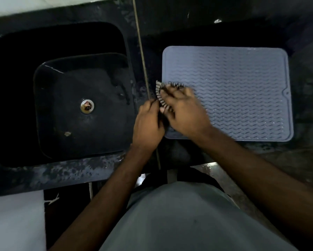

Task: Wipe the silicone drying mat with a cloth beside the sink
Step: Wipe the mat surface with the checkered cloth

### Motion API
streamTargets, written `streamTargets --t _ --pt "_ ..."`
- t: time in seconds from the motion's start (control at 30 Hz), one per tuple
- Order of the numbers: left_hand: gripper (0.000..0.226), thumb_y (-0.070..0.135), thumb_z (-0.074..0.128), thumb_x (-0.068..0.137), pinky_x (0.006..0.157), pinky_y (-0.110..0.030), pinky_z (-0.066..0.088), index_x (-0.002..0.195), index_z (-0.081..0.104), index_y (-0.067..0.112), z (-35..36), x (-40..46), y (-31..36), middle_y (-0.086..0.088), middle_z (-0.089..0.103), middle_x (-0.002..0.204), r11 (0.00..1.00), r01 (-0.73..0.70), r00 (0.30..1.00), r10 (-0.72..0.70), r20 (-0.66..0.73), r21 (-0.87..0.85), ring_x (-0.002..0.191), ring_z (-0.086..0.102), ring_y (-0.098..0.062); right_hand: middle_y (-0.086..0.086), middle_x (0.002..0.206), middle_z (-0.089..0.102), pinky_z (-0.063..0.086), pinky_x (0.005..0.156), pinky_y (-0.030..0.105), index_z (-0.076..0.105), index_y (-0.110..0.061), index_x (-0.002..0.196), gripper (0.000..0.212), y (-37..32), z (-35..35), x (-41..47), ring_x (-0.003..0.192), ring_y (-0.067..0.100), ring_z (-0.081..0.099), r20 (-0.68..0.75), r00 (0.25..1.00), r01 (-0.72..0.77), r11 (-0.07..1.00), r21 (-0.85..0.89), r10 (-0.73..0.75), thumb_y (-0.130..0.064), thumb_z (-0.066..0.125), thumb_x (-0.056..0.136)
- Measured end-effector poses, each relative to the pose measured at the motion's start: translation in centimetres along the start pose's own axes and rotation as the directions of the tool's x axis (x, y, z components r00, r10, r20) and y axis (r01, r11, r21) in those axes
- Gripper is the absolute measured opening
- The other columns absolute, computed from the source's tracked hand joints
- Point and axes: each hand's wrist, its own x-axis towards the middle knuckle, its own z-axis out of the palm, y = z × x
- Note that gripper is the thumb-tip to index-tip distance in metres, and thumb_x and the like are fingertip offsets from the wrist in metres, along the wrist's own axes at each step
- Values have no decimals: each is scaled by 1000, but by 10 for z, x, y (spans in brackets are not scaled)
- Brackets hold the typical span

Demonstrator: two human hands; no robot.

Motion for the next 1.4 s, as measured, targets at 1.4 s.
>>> streamTargets --t 1.4 --pt "50 3 53 91 101 -44 45 142 51 5 74 12 82 -17 50 145 870 -5 998 34 -50 492 125 52 -34 -13 147 47 36 92 42 63 -41 125 36 112 -30 -54 122 28 37 75 997 -21 982 -186 36 -23 51 97"
